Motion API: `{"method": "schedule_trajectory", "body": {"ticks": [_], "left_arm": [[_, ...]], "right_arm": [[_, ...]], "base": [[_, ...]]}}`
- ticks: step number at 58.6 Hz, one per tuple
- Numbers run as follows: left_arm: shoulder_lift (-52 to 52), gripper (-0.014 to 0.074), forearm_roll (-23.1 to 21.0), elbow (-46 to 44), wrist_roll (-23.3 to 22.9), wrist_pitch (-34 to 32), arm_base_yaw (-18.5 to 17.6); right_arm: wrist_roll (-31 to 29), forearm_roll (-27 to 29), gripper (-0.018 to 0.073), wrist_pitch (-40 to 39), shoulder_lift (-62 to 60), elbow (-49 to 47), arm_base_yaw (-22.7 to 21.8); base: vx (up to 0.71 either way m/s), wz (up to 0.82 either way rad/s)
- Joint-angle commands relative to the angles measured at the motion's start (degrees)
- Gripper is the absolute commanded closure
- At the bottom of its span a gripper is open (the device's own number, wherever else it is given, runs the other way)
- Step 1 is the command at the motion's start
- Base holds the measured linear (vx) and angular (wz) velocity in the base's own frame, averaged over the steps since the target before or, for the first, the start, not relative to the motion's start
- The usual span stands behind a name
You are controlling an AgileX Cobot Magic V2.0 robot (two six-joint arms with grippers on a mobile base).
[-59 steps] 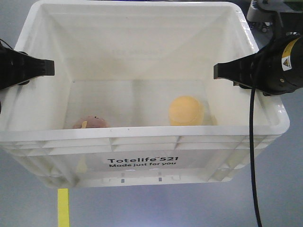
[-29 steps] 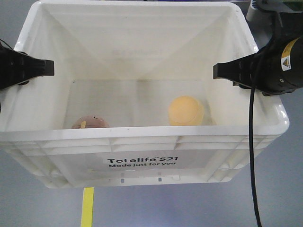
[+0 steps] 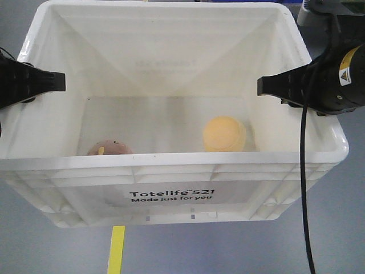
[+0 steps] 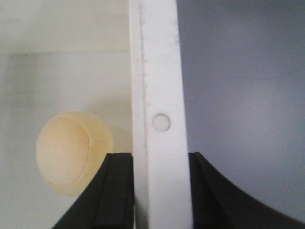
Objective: Place moving items into box and shelve
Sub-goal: 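Hold the tote with both grippers while the base drives away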
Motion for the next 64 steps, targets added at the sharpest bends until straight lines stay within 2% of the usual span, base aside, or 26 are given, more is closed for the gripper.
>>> {"method": "schedule_trajectory", "body": {"ticks": [1,36,64], "left_arm": [[-2.0,0.0449,4.2,-2.5,0.9,-5.4,-0.1],[-2.0,0.0449,4.2,-2.5,0.9,-5.4,-0.1],[-2.0,0.0449,4.2,-2.5,0.9,-5.4,-0.1]], "right_arm": [[0.3,-6.7,0.0499,-4.2,-2.2,-2.4,-0.5],[0.3,-6.7,0.0499,-4.2,-2.2,-2.4,-0.5],[0.3,-6.7,0.0499,-4.2,-2.2,-2.4,-0.5]], "base": [[0.05,0.15],[0.1,0.13],[0.27,0.03]]}}
